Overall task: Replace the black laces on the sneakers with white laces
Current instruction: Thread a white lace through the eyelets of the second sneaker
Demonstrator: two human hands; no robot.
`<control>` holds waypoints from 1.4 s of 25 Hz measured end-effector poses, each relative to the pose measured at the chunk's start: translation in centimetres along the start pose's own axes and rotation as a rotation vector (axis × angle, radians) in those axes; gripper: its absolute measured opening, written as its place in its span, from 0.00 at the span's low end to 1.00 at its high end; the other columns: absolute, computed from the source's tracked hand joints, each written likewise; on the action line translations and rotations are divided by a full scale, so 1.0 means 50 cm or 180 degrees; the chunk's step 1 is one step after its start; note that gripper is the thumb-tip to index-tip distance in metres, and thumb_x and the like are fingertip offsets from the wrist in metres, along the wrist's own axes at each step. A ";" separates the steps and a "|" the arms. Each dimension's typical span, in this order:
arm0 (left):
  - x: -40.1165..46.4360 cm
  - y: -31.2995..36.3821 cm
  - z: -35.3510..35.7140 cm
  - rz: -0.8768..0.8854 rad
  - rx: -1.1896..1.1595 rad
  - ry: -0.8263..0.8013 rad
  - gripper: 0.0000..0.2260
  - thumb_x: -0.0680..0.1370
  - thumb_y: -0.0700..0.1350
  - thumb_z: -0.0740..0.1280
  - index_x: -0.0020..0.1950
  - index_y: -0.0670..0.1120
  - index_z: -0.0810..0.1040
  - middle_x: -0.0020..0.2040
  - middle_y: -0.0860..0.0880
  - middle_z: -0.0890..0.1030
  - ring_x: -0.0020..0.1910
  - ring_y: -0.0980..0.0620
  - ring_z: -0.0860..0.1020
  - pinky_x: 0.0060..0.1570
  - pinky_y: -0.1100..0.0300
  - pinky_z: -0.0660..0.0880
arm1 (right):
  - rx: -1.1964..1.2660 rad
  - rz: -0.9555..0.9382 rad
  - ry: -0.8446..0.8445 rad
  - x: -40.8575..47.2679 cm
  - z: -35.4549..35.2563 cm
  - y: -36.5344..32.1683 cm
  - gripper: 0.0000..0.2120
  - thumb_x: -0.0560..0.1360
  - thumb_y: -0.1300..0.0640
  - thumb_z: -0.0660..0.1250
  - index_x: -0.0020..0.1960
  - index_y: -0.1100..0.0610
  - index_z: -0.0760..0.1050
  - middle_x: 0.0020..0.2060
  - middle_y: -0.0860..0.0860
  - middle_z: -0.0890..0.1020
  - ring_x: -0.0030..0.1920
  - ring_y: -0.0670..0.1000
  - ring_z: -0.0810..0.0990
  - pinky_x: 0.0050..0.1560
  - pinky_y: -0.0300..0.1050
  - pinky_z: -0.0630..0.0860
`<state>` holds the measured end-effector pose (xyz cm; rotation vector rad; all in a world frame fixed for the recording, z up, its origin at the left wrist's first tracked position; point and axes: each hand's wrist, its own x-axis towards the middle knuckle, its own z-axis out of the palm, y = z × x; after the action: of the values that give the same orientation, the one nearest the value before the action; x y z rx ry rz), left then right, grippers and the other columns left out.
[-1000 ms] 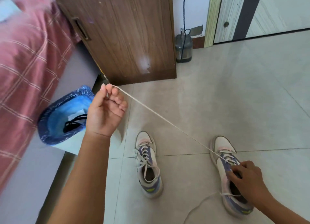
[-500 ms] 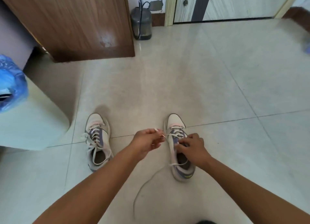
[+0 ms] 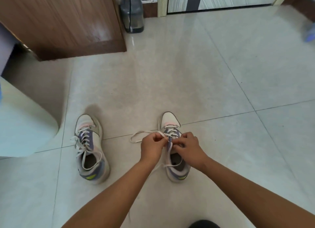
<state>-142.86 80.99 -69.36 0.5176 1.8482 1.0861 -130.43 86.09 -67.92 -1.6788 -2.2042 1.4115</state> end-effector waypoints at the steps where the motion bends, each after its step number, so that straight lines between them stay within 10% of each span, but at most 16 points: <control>1: 0.000 -0.002 0.001 0.0054 0.0022 0.0030 0.05 0.72 0.38 0.72 0.37 0.45 0.79 0.39 0.48 0.83 0.38 0.53 0.80 0.44 0.56 0.77 | -0.0061 -0.0040 0.0026 0.002 0.002 0.002 0.11 0.77 0.57 0.63 0.57 0.51 0.80 0.52 0.48 0.65 0.56 0.47 0.61 0.62 0.36 0.61; 10: -0.021 -0.008 0.018 -0.0021 0.0174 -0.0074 0.08 0.73 0.41 0.71 0.36 0.48 0.76 0.34 0.51 0.79 0.36 0.56 0.76 0.39 0.66 0.72 | -0.0719 -0.0361 0.0367 0.019 0.009 0.008 0.08 0.75 0.58 0.67 0.53 0.54 0.82 0.47 0.49 0.66 0.56 0.54 0.67 0.53 0.38 0.63; 17: -0.079 -0.049 0.011 0.0852 0.1851 -0.0453 0.17 0.78 0.47 0.61 0.66 0.44 0.67 0.61 0.46 0.69 0.58 0.49 0.71 0.58 0.57 0.70 | -0.1149 -0.0532 0.0458 0.013 0.012 -0.008 0.09 0.76 0.58 0.65 0.53 0.55 0.81 0.47 0.49 0.69 0.51 0.53 0.71 0.46 0.41 0.63; 25: -0.081 -0.038 -0.023 -0.0374 0.2264 -0.0358 0.15 0.81 0.50 0.53 0.62 0.42 0.65 0.58 0.42 0.78 0.56 0.40 0.77 0.46 0.54 0.66 | -0.1241 -0.1268 0.0108 -0.008 0.037 -0.055 0.04 0.76 0.62 0.65 0.43 0.56 0.77 0.48 0.52 0.74 0.41 0.50 0.73 0.40 0.36 0.68; 28: -0.058 -0.028 -0.071 -0.0386 0.2221 -0.0180 0.14 0.81 0.49 0.52 0.60 0.43 0.67 0.58 0.41 0.78 0.57 0.40 0.76 0.48 0.54 0.67 | -0.1030 -0.2044 0.0025 -0.042 0.025 -0.049 0.09 0.73 0.63 0.69 0.41 0.49 0.74 0.47 0.46 0.73 0.43 0.48 0.75 0.45 0.28 0.68; 31: -0.034 -0.033 -0.105 -0.0386 0.2296 -0.0058 0.13 0.81 0.48 0.51 0.59 0.43 0.67 0.58 0.41 0.78 0.57 0.40 0.76 0.51 0.53 0.69 | -0.1688 -0.3214 -0.0086 -0.103 0.025 -0.028 0.11 0.81 0.52 0.52 0.42 0.47 0.68 0.53 0.47 0.75 0.52 0.50 0.74 0.50 0.37 0.71; 35: -0.011 -0.034 -0.123 -0.0220 0.2522 -0.0024 0.14 0.82 0.48 0.51 0.64 0.43 0.65 0.58 0.42 0.78 0.56 0.40 0.77 0.50 0.53 0.70 | -0.2402 -0.3114 -0.1353 -0.151 0.080 0.087 0.11 0.83 0.47 0.47 0.48 0.43 0.67 0.65 0.36 0.70 0.62 0.38 0.73 0.70 0.34 0.59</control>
<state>-147.74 76.82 -69.24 0.8890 2.2363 0.2605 -126.08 77.71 -69.62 -0.0744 -3.2852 0.7142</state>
